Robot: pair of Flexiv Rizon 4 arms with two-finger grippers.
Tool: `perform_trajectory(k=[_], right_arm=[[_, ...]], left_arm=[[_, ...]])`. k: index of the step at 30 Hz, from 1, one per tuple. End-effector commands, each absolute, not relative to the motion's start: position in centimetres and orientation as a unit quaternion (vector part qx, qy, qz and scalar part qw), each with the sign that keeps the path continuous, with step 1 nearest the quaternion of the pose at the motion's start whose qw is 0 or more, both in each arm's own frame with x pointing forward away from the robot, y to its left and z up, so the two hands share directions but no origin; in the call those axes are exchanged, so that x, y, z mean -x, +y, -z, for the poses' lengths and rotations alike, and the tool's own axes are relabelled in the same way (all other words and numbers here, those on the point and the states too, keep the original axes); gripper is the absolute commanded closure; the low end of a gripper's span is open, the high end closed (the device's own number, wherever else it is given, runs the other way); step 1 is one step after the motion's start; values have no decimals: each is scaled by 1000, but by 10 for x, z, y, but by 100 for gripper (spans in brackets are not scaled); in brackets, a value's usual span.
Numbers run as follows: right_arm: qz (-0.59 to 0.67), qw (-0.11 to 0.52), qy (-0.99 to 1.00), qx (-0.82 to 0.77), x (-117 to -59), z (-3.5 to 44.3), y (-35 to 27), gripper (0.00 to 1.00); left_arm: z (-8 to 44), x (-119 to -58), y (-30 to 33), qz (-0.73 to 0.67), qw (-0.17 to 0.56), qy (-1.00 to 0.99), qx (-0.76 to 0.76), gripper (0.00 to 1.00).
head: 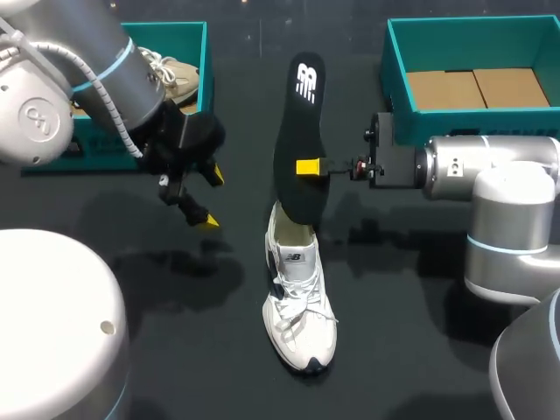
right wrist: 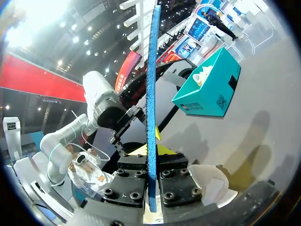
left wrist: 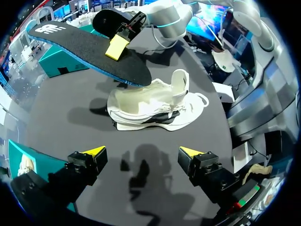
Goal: Take the shoe out of the shoebox, open the shoe tongue, remove and reinsert the insole, then place the shoe into the shoebox
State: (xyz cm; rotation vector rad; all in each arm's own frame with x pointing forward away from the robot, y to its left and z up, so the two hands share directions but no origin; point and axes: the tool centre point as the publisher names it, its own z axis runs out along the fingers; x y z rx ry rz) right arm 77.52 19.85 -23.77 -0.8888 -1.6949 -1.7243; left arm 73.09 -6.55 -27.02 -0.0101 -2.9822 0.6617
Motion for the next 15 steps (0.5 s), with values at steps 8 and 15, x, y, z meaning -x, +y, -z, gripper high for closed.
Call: perform_trajectory(k=[8, 15], right_arm=[[646, 290, -627, 324, -777, 256, 209, 100], [645, 297, -620, 334, -778, 267, 209, 100]], left_arm=[[303, -735, -89, -198, 14, -980, 16, 0], [319, -739, -91, -196, 48, -979, 38, 0]])
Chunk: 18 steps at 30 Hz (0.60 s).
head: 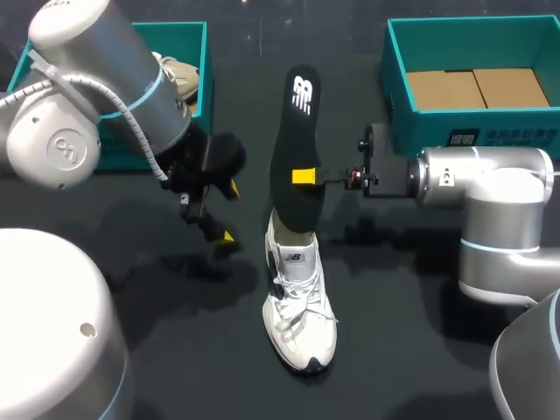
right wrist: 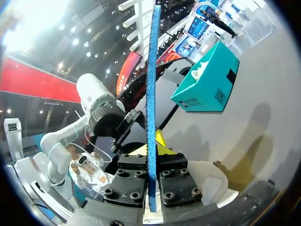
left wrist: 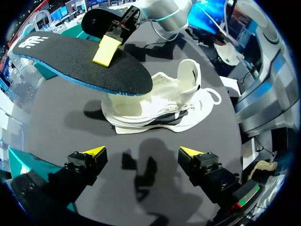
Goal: Take the shoe out of the shoebox, open the shoe tongue, remove and reinsert the insole, then place the shoe into the shoebox
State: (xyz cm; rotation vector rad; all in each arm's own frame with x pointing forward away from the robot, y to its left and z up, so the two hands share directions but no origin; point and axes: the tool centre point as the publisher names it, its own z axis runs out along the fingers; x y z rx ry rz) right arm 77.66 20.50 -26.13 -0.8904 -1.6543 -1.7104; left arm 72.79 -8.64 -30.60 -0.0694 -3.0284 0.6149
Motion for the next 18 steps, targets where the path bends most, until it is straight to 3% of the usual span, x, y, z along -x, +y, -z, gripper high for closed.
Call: perform_trajectory(k=[1, 18], right_arm=[[645, 297, -620, 334, -778, 267, 209, 100], [641, 304, -623, 329, -785, 274, 219, 100]], left_arm=[[319, -739, -91, -196, 48, -979, 38, 0], [342, -741, -109, -209, 40, -976, 43, 0]])
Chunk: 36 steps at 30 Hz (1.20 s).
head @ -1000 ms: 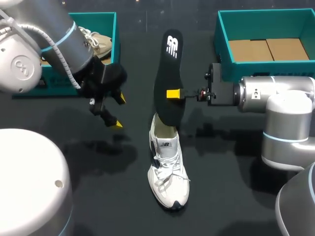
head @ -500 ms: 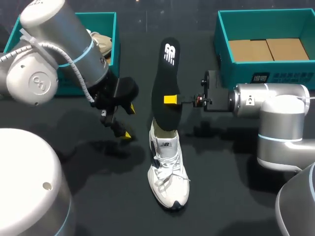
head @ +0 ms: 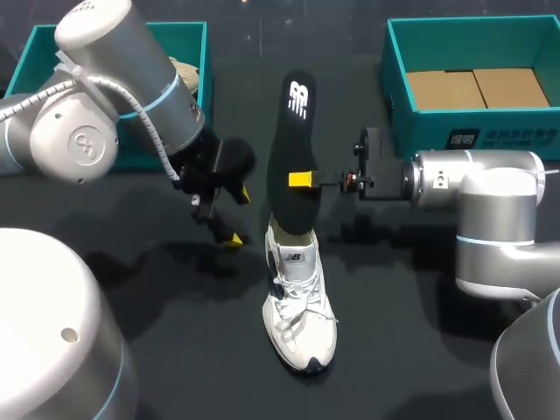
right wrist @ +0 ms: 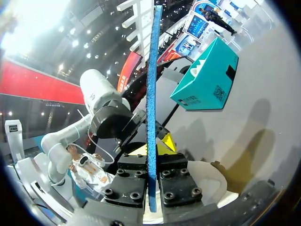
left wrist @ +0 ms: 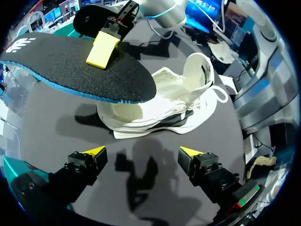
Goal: Take the shoe out of the shoebox, open the shoe tongue, remove and reinsert the insole, then place the shoe into the shoebox
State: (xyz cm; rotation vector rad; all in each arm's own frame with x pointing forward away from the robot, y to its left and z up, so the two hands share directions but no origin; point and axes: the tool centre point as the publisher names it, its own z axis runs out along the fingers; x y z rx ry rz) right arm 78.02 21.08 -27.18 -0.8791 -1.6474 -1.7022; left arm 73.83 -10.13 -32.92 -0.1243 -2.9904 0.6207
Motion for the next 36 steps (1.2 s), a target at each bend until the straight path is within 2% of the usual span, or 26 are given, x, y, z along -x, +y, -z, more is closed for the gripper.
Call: perform_trajectory(k=[1, 13, 36], right_arm=[[641, 303, -625, 327, -785, 274, 219, 100], [642, 295, -628, 327, -787, 274, 222, 100], [651, 291, -620, 327, -786, 275, 219, 100]], left_arm=[[344, -741, -110, -209, 41, -976, 43, 0], [362, -747, -115, -210, 35, -976, 57, 0], [364, -750, -117, -223, 37, -972, 57, 0]])
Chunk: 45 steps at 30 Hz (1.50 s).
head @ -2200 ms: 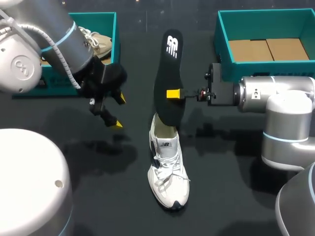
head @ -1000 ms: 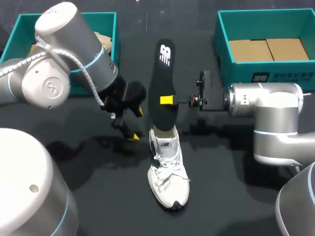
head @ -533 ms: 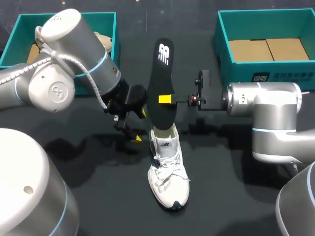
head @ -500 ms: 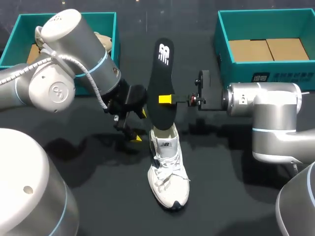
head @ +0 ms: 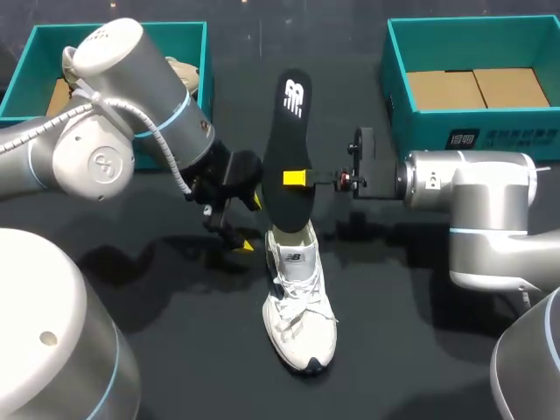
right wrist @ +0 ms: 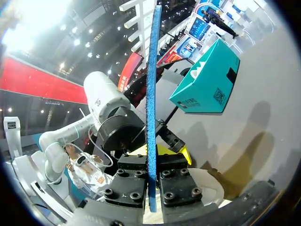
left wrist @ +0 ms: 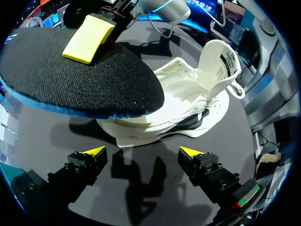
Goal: Take the shoe out of the shoebox, open the shoe tongue, remove and reinsert the insole, then place the shoe into the shoebox
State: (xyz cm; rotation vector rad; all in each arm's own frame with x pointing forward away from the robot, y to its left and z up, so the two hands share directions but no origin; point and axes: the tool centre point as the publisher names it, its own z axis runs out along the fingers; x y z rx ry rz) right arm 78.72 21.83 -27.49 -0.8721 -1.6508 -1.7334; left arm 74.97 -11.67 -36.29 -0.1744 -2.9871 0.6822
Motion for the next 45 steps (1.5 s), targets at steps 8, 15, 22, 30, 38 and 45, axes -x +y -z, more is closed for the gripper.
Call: perform_trajectory(k=[8, 15, 22, 30, 38, 45], right_arm=[[653, 289, -619, 328, -785, 275, 217, 100], [657, 287, -616, 326, -785, 276, 217, 100], [658, 289, -614, 327, -786, 275, 216, 100], [658, 289, -614, 327, -786, 275, 216, 100], [671, 274, -617, 308, -786, 276, 223, 100], [677, 259, -619, 301, -787, 272, 222, 100]], left_arm=[[363, -749, -120, -225, 34, -972, 61, 0], [363, -747, -124, -227, 35, -971, 68, 0], [363, -747, -124, -228, 37, -971, 69, 0], [363, -747, -124, -228, 37, -971, 69, 0], [363, -747, -124, -228, 37, -971, 69, 0], [363, -747, -124, -228, 37, -971, 69, 0]])
